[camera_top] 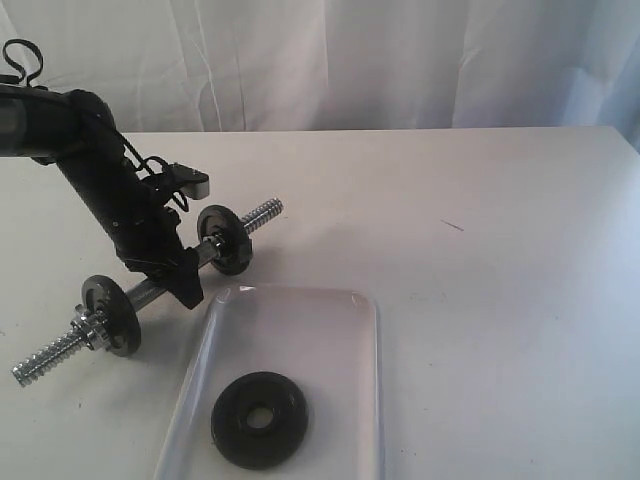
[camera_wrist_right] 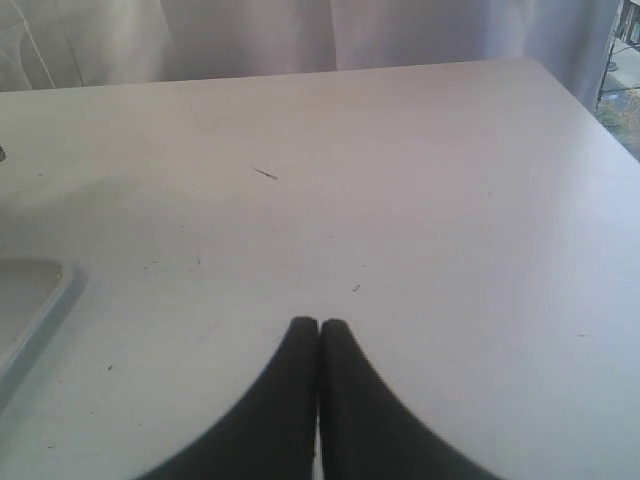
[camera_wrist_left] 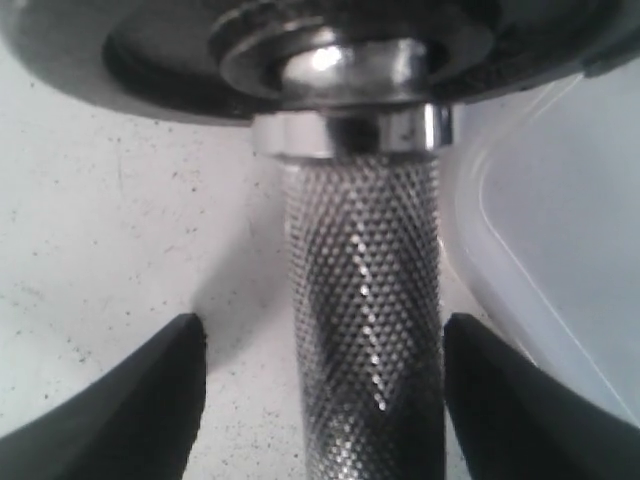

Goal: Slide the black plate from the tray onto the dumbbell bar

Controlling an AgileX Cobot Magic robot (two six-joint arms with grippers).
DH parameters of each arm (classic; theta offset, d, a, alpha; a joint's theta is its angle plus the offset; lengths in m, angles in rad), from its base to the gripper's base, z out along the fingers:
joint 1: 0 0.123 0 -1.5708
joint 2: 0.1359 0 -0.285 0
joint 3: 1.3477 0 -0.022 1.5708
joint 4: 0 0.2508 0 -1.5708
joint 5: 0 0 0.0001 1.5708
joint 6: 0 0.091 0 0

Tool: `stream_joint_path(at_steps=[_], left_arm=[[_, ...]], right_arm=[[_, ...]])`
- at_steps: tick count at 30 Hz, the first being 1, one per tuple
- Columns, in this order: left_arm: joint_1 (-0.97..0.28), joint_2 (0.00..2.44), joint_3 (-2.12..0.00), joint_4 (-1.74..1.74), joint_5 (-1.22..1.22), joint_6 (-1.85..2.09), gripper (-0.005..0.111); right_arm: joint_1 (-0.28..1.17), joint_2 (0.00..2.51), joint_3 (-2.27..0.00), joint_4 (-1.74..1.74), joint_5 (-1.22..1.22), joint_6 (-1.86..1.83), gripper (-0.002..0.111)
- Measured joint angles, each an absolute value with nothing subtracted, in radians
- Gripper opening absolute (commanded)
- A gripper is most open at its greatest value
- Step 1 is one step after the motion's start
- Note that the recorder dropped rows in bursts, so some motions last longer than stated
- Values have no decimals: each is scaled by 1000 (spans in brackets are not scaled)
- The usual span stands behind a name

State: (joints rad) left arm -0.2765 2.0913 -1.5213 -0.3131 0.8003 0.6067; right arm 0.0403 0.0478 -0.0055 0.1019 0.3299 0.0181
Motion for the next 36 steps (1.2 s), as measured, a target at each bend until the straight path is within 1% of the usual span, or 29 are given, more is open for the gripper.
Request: stream_joint_path(at_steps=[6,8,10,14,15,20,36], left_arm=[[-276,2091,-1521,-315,800,607,70],[-276,2091,-1521,-315,800,607,67],[-276,2091,-1521,-315,800,607,57],[-276,2091,-1521,-319,803,604,34],[-276,2091,-1521,-324,810,604,26],[-281,2091,-1523,-322,811,602,0],[-281,2083,-1519,-331,798,614,0]], right_arm=[[40,48,-6,102,330,18,0],[40,48,-6,102,330,18,0],[40,48,-6,102,330,18,0],[40,48,-6,102,330,18,0],[40,48,-6,102,330,18,0],[40,48,-6,102,330,18,0],[40,48,-6,102,330,18,0]])
